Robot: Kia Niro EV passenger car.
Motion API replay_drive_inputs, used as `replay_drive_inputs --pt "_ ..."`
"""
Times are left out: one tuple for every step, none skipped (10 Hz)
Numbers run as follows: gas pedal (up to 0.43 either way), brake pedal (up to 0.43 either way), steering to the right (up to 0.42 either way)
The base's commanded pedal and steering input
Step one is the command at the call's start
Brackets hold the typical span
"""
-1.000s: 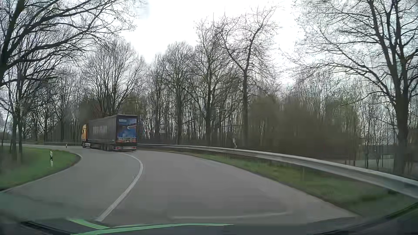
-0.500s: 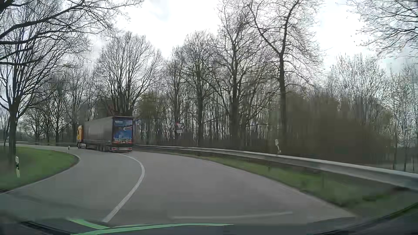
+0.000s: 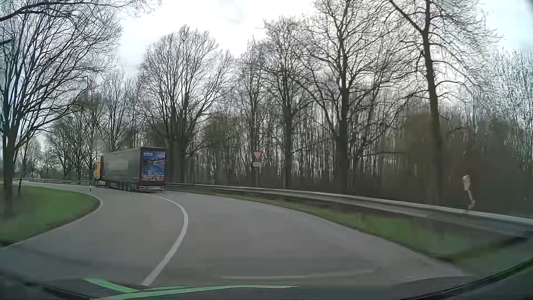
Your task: Follow the waypoints while adhering to traffic rules and regulations
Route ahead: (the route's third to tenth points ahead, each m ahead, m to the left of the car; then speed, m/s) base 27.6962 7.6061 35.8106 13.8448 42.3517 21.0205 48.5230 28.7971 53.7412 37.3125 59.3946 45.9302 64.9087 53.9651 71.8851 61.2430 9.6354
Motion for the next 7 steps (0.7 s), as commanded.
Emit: replay_drive_inputs --pt "0.11 0.0 -0.079" --pt "0.118 0.0 -0.079" --pt "0.13 0.0 -0.079" --pt "0.13 0.0 -0.08" --pt "0.13 0.0 -0.08" --pt "0.138 0.0 -0.083" --pt "0.138 0.0 -0.084"
